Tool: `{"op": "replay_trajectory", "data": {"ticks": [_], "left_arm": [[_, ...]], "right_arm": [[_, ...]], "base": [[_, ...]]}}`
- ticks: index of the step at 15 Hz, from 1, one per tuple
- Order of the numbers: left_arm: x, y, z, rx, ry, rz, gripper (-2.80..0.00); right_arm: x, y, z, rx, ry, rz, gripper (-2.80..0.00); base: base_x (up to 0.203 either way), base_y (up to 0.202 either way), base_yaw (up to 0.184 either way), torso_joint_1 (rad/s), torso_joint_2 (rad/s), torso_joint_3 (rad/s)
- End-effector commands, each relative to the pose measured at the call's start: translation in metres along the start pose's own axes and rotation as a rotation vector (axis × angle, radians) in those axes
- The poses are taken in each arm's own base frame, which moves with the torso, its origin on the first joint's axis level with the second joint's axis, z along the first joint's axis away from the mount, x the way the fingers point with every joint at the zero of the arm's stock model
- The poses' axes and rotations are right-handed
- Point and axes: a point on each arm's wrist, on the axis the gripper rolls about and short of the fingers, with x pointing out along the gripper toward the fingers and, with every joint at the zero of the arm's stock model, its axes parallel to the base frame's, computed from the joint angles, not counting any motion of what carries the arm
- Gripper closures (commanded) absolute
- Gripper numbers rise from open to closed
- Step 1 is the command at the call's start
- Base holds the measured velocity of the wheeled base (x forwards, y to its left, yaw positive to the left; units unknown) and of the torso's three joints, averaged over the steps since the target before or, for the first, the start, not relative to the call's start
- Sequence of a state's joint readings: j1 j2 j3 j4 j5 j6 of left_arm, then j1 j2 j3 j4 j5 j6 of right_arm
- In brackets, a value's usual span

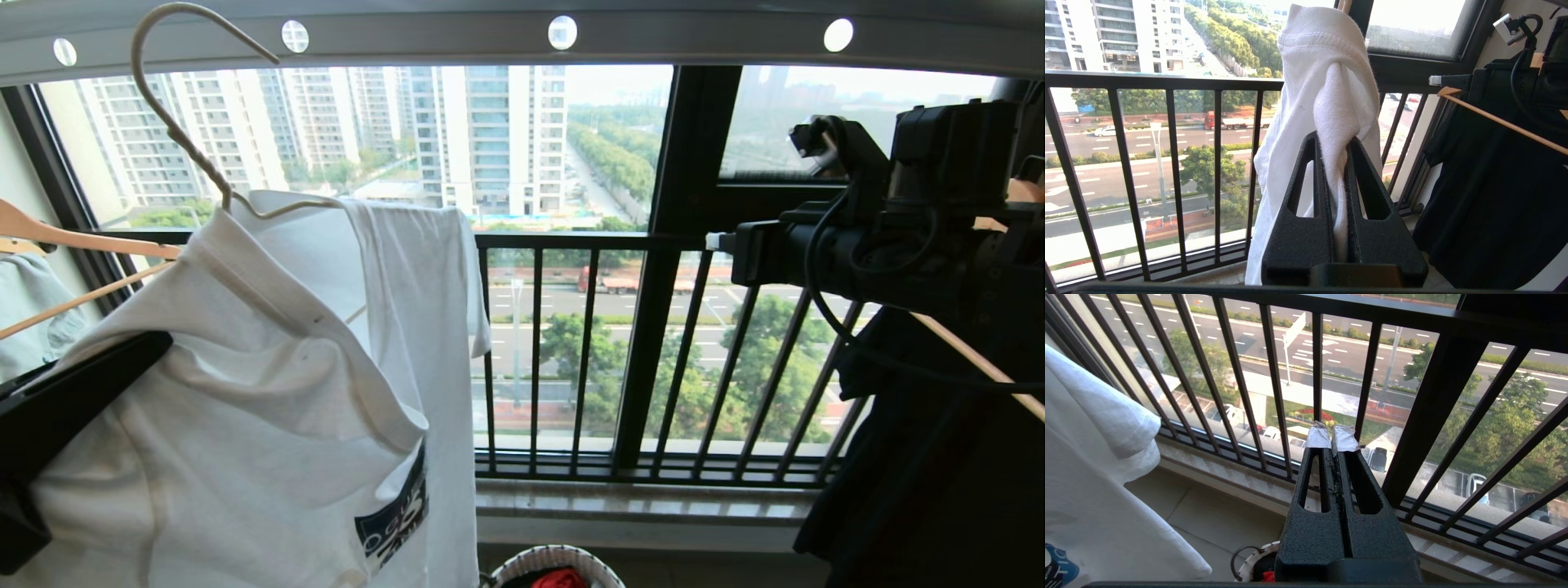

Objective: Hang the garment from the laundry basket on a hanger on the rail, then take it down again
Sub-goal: Hang the clothes rack on the clothesline

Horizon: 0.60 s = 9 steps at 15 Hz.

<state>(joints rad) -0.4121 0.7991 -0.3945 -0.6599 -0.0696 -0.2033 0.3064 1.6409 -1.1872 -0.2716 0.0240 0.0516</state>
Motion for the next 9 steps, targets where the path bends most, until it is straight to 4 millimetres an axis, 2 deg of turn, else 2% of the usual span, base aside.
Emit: {"op": "replay_trajectory", "data": {"ticks": [1, 4, 9], "left_arm": [[-0.005, -0.001, 0.004, 0.001, -0.026, 0.015, 0.0], [-0.004, 0.001, 0.009, 0.001, -0.017, 0.101, 0.0], [0.002, 0.0, 0.014, 0.005, -0.021, 0.116, 0.0]], "right_arm": [[0.003, 0.0, -0.002, 0.0, 0.007, 0.002, 0.0], [0.006, 0.0, -0.004, 0.0, 0.014, 0.002, 0.0], [0.007, 0.001, -0.005, 0.0, 0.017, 0.001, 0.0]], "base": [[0.0, 0.0, 0.0, 0.0, 0.0, 0.0], [0.0, 0.0, 0.0, 0.0, 0.0, 0.0], [0.0, 0.0, 0.0, 0.0, 0.0, 0.0]]}}
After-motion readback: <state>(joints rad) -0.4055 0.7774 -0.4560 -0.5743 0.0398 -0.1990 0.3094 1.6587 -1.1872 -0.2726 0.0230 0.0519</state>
